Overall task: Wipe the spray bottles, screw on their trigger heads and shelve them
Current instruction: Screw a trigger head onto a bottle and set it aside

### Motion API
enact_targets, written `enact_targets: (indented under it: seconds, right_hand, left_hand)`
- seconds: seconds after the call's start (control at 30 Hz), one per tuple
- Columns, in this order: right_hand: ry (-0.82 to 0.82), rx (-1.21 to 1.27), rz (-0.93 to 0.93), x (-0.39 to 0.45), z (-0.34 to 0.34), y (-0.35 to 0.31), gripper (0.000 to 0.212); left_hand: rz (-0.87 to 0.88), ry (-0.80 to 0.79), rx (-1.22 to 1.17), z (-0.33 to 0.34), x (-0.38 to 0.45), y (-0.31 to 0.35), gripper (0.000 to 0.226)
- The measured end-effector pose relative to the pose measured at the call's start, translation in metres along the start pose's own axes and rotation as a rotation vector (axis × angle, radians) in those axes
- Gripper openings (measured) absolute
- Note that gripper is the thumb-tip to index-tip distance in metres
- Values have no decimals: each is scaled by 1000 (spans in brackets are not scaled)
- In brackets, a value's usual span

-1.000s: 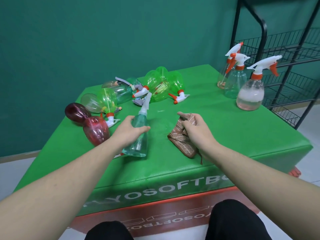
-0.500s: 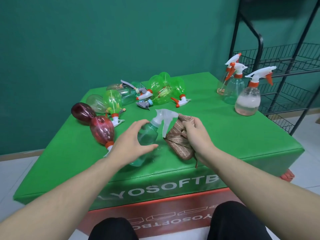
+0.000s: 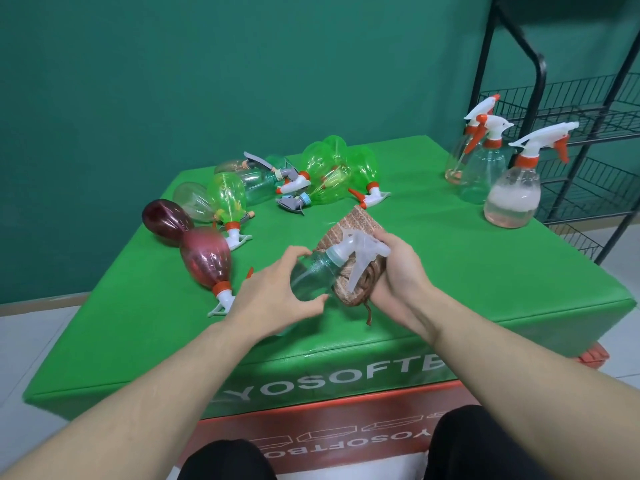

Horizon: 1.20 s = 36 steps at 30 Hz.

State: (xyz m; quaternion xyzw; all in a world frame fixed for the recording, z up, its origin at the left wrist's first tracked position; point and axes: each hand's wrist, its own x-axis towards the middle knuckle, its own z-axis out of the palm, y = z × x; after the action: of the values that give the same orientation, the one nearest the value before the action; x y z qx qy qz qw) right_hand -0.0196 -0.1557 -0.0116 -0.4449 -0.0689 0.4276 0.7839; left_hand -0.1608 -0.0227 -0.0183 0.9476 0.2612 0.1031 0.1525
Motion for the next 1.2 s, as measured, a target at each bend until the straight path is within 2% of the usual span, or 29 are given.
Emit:
enact_targets:
  seconds: [0.17, 0.57, 0.83, 0.97, 1.07, 1.2]
  right_hand:
    - [-8, 16, -23, 6, 4, 0, 49]
    - [87, 19, -68, -10, -26, -13, 43]
    - [42, -3, -33, -5, -25, -12, 47]
    - [16, -10, 15, 4, -15, -13, 51]
    - [33, 11, 34, 8, -12, -13, 52]
    - [93, 73, -38, 7, -11, -3, 53]
  left_hand:
    - [-43, 18, 18, 1, 5, 6, 61]
    - [-134, 15, 104, 4, 22, 16, 62]
    - [-25, 62, 125, 8, 12, 15, 66]
    - [-3, 70, 103, 8, 11, 14, 61]
    - [-27, 74, 128, 9, 11, 16, 60]
    - [-97, 94, 174, 14, 13, 21, 57]
